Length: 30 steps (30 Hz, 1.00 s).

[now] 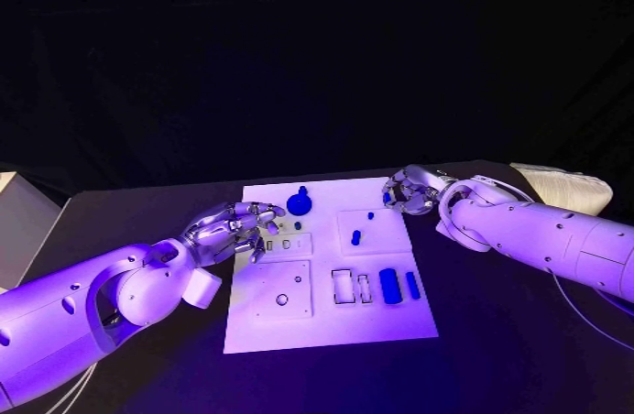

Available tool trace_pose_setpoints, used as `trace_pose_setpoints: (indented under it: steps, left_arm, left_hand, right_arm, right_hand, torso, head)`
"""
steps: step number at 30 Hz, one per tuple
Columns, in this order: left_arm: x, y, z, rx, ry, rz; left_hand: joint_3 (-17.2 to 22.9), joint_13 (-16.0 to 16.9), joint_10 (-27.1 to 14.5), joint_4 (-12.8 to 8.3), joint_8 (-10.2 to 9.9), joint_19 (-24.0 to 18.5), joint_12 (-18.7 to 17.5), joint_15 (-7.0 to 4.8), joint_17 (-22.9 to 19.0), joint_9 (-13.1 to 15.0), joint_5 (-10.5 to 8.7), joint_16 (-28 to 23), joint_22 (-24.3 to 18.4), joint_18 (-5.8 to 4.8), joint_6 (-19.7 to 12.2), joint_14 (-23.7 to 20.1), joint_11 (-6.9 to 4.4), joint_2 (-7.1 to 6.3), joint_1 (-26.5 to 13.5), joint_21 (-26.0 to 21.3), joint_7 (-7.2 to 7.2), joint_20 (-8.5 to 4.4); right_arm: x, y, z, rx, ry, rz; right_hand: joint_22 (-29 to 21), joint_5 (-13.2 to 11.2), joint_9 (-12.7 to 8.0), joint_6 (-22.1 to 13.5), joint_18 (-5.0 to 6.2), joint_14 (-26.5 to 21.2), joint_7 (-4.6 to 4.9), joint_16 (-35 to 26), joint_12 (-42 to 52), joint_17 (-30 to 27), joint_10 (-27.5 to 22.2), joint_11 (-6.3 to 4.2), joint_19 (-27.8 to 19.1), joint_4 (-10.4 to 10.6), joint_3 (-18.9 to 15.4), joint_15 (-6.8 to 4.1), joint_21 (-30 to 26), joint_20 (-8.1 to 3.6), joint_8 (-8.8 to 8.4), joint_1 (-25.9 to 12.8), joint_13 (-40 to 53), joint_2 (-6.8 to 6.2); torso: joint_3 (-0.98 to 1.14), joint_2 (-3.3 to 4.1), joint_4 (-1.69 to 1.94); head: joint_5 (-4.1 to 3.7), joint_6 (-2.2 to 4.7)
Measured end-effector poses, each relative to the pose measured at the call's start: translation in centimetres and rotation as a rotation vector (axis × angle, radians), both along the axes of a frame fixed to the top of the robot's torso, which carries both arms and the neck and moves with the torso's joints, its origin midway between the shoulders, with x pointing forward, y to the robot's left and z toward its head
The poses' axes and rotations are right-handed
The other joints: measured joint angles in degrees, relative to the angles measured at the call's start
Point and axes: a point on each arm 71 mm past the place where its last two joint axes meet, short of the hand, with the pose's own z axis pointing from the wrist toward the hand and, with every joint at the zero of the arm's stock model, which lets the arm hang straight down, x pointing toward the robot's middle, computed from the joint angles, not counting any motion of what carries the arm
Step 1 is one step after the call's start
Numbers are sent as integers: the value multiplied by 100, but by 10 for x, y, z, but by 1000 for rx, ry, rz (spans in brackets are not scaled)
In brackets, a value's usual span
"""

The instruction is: Assemble the parts on the task board

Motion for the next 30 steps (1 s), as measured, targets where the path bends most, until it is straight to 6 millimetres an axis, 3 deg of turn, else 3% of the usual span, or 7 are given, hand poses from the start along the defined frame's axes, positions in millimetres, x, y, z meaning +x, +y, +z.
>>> trace_pose_setpoints:
  steps: [6,21,30]
  left_arm:
    - [0,0,0,4,-2,0]
    - [0,1,0,12,-5,2]
    - [0,1,0,14,-6,4]
  left_hand:
    - [15,0,-20,15,0,-18,0,18,-8,0,0,0,-4,0,-10,-19,20,0,0,0,-9,18]
    - [15,4,-19,14,0,-24,0,21,-46,0,0,-43,-43,0,-27,-22,20,0,0,0,-8,20]
    - [30,-16,-232,30,0,-409,-23,79,-438,13,0,-496,-577,0,-57,-368,34,0,0,-306,22,58]
  right_arm:
    - [0,1,-1,-1,4,2]
    - [1,0,-1,-5,1,-12]
    - [1,0,0,-3,-22,-29]
  right_hand:
    - [0,0,15,86,0,0,-23,0,0,-1,21,-20,0,7,37,0,0,0,42,-25,0,25]
    - [-2,-1,68,234,0,1,-100,0,0,-1,61,-60,22,-7,181,-43,0,-22,212,-55,-2,267]
    - [-2,-3,84,264,0,1,-101,0,0,-2,61,-60,1,-16,218,-43,0,-43,264,-31,-2,291]
  torso:
    - [2,0,0]
    - [5,1,0]
    - [6,1,-3]
  head:
    - [0,-9]
    - [4,-20]
    - [17,-21]
